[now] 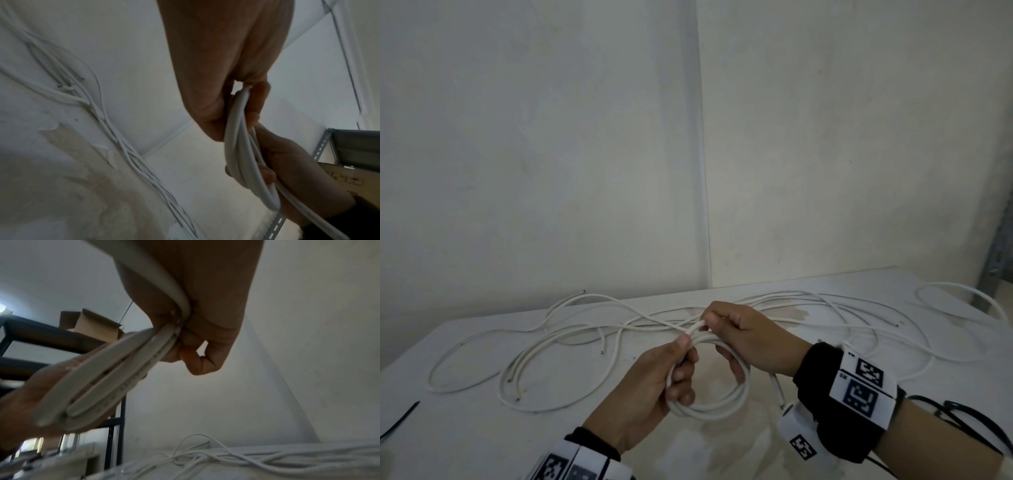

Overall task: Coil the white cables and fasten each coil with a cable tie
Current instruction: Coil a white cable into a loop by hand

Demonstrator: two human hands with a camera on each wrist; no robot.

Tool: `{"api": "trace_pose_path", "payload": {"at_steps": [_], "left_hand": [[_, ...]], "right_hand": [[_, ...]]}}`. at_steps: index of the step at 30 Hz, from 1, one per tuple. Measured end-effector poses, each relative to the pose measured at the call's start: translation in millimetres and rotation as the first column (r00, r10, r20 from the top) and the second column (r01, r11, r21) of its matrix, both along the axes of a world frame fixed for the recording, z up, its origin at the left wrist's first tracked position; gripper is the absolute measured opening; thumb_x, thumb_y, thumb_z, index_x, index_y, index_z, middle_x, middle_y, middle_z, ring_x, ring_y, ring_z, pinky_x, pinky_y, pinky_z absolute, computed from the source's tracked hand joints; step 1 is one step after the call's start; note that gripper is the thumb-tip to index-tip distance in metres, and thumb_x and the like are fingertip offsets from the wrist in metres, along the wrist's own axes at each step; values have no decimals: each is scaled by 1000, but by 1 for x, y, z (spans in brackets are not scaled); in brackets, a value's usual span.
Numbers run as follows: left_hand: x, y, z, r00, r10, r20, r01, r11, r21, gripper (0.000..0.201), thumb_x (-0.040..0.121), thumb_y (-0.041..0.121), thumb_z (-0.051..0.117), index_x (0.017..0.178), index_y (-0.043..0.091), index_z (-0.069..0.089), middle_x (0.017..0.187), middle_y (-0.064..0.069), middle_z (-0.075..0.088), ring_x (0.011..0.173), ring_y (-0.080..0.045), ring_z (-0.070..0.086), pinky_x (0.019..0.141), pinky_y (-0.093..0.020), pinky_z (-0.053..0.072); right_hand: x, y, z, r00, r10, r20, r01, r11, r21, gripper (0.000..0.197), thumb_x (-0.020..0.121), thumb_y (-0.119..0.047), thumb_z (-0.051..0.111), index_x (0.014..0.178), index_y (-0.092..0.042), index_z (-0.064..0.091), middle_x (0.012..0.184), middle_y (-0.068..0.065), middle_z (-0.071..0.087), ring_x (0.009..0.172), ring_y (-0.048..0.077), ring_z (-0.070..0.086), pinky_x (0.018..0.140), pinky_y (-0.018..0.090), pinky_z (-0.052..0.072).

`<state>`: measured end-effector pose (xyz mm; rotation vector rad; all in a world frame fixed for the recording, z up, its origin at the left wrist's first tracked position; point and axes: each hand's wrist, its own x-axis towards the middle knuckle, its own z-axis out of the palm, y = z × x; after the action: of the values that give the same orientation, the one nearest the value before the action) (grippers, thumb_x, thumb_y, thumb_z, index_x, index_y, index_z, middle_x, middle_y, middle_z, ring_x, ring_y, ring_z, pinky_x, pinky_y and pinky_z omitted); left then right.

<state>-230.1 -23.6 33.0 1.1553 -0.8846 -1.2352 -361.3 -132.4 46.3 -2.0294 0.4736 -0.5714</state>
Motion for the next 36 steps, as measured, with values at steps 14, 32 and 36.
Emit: {"api": "trace_pose_path", "payload": {"at_steps": [14, 32, 36], "left_hand": [[-1, -1, 0, 991, 36, 127, -34, 999, -20, 33, 91, 33, 43, 67, 10, 39, 46, 6, 28, 36, -6, 20, 43, -18, 26], [2, 1, 3, 988, -44, 146, 44, 999, -1, 31, 84, 33, 45, 74, 4, 52, 51, 0, 46, 49, -15, 52, 60, -26, 46], [7, 2, 3, 977, -5, 214, -3, 999, 37, 32, 96, 24, 39, 81, 4, 59, 53, -5, 55, 80, -24, 70, 80, -36, 46]], "right_hand": [[7, 4, -6, 991, -47, 129, 34, 994, 102, 18, 96, -24, 45, 82, -16, 51, 48, -3, 44, 34, 10, 43, 40, 22, 39], [3, 2, -13, 984, -79, 159, 87, 995, -40, 22, 97, -23, 43, 77, -29, 47, 47, -14, 42, 45, 7, 29, 48, 21, 30], [1, 4, -10, 990, -83, 117, 101, 983, -152, 21, 97, -22, 43, 78, -31, 46, 55, -10, 39, 46, 4, 32, 53, 20, 32]]}}
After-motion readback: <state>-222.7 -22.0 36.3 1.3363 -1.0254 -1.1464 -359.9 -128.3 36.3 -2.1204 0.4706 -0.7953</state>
